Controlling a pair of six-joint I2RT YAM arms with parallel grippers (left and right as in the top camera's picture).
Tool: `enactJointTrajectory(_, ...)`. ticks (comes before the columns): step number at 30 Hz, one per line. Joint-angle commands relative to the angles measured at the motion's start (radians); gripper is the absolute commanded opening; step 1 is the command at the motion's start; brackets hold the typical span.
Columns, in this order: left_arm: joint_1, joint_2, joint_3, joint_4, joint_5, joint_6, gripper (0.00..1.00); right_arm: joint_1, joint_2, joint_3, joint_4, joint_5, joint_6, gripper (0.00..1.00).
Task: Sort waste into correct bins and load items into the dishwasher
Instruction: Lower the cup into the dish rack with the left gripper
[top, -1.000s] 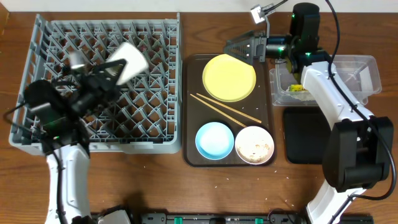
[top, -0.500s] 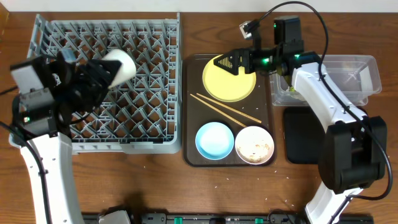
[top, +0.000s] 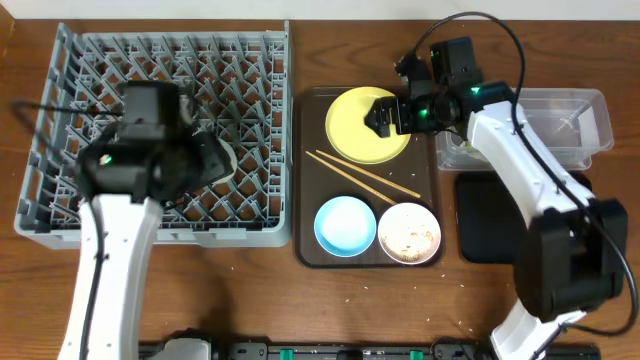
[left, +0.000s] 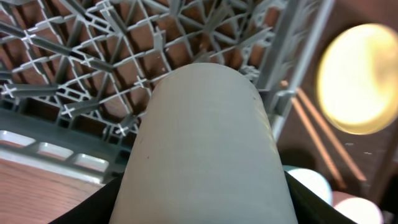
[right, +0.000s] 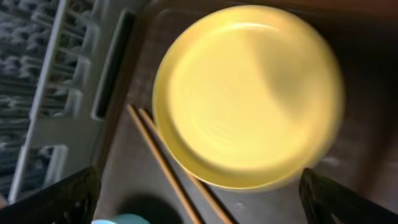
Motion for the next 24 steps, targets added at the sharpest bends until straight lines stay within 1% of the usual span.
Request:
enactJointTrajectory(1, -0.032, 0.079, 0.013, -0.011, -0.077, 0.020, 0.20, 0.016, -0.128, 0.120, -0.074, 0.240, -0.035, 0.99)
enactJointTrajectory(6, -0.057, 0.185, 0.013, -0.031, -0.078, 0.020, 0.20, 0.016, -0.195, 0.135, -0.106, 0.275, -0.034, 0.99)
enactJointTrajectory(14, -0.057, 0.285, 0.013, -0.018, -0.092, 0.020, 0.20, 0.016, -0.201, 0.133, -0.128, 0.275, -0.034, 0.99)
enactJointTrajectory(20, -0.059, 0.278, 0.013, -0.022, -0.073, 0.020, 0.19, 0.021, -0.200, 0.133, -0.124, 0.275, -0.034, 0.99)
enactJointTrajectory(24, -0.085, 0.234, 0.015, -0.025, -0.050, 0.024, 0.19, 0.021, -0.200, 0.133, -0.124, 0.275, -0.034, 0.99)
